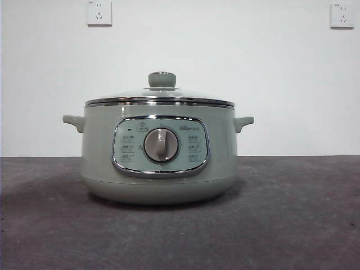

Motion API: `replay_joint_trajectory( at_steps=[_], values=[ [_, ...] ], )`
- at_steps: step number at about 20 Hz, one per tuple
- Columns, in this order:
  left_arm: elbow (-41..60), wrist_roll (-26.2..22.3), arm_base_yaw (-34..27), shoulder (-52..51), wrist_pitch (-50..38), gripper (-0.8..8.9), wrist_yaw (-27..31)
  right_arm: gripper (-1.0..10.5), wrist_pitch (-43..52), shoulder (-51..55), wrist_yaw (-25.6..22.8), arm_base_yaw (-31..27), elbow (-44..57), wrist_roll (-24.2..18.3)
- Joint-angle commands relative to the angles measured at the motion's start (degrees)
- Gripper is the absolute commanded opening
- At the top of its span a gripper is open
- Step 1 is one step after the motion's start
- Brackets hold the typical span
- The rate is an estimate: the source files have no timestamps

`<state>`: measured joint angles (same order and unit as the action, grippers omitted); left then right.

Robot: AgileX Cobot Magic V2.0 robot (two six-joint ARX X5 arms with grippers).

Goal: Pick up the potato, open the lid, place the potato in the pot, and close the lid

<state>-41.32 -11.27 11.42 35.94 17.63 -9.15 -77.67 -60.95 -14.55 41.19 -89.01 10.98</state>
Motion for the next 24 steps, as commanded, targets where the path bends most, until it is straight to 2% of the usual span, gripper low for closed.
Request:
replay_joint_trajectory(
  at_steps=[1,3,5,7,8,13,24],
  values=[
    [15.43,0.76,-2.86,-9.03,-11.56,-0.03,-0.24,0.0,-1.27,-0.04,-0.11,0.00,0.35,0.59],
    [26.32,1.33,-5.35,-17.62,-15.87,-0.03,-0.26,0.0,-1.27,-0.07,-0.11,0.00,0.35,0.59],
    [35.08,5.57,-6.95,-25.73,-17.99,-0.03,-0.26,0.0,-1.27,-0.04,-0.09,0.00,0.35,0.59],
    [40.39,9.49,-7.65,-32.37,-17.94,-0.03,0.37,0.0,-1.27,-0.07,-0.11,0.00,0.35,0.59],
    [40.87,9.49,-7.93,-35.50,-14.25,-0.03,0.96,0.0,-1.27,-0.07,-0.09,0.00,0.35,0.59],
    [40.87,9.40,-7.82,-35.71,-9.73,-0.03,10.93,0.0,-1.27,-0.07,-0.96,0.00,0.26,0.59],
    [40.87,10.12,-7.58,-34.14,-8.28,-0.03,11.74,0.0,-1.27,-0.07,-0.94,0.00,0.26,0.59]
  ],
)
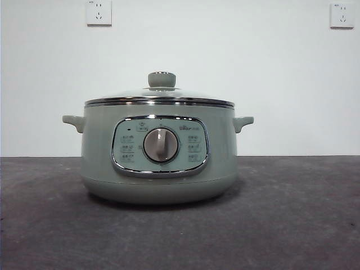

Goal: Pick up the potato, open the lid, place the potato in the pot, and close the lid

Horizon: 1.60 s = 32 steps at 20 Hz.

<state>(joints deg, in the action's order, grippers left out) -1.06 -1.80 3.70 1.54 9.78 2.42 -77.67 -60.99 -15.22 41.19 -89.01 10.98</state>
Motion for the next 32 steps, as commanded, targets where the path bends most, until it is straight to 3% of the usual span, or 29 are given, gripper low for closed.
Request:
replay_joint_trajectory(
  at_steps=[1,7,11,17,20,23,32],
  values=[
    [0.61,0.66,0.13,0.59,-0.44,-0.03,0.15,0.0,-1.27,-0.02,-0.24,0.00,0.26,0.59],
    [0.59,0.66,0.13,2.62,-0.44,-0.03,0.17,0.0,-1.20,1.18,-1.14,-0.70,0.37,0.59],
    [0.59,0.66,0.13,3.48,-0.42,-0.03,0.17,0.0,3.67,5.75,-0.72,-10.16,4.42,-8.22],
    [0.59,0.66,0.13,3.72,-0.42,-0.03,0.17,0.0,49.90,34.34,8.33,-31.19,45.97,-10.25],
    [0.59,0.66,0.13,3.72,-0.42,-0.03,0.15,0.0,62.93,46.03,12.13,-39.08,65.07,-10.54],
    [0.59,0.66,0.13,3.72,-0.42,-0.03,0.15,0.0,63.78,51.80,16.83,-42.99,74.77,-10.58],
    [0.59,0.66,0.13,3.87,-0.42,-0.03,0.17,0.0,63.41,57.40,15.72,-43.52,84.94,-11.02]
  ],
)
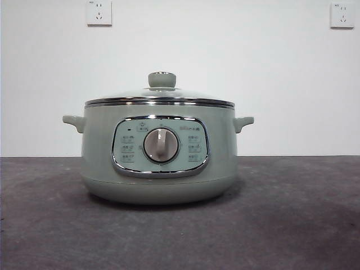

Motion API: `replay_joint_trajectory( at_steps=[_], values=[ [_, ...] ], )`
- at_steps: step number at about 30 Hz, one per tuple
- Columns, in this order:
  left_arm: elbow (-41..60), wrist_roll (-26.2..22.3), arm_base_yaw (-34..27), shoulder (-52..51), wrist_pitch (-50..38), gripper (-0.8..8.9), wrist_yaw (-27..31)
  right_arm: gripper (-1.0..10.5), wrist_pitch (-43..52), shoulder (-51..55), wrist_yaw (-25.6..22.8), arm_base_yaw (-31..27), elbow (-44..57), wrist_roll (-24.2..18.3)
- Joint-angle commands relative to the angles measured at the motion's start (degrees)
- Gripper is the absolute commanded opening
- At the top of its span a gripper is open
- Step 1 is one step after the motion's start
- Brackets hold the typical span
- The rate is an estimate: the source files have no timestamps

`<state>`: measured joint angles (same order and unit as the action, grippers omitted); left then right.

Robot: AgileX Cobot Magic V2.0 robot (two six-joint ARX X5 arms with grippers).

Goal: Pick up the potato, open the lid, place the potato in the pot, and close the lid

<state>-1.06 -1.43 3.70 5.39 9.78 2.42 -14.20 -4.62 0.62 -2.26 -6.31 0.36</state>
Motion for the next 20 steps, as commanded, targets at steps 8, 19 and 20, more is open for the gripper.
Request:
replay_joint_trajectory(
  at_steps=[8,19,20],
  values=[
    [0.59,0.28,0.13,0.15,-0.39,-0.03,0.17,0.0,1.33,4.17,-2.38,-0.07,4.61,-2.10],
    [0.59,0.28,0.13,0.28,-0.39,-0.03,0.17,0.0,3.76,4.17,-2.49,1.09,5.51,-1.90],
    [0.59,0.28,0.13,0.28,-0.39,-0.03,0.17,0.0,3.76,4.17,-2.56,1.46,5.51,-1.92]
  ],
)
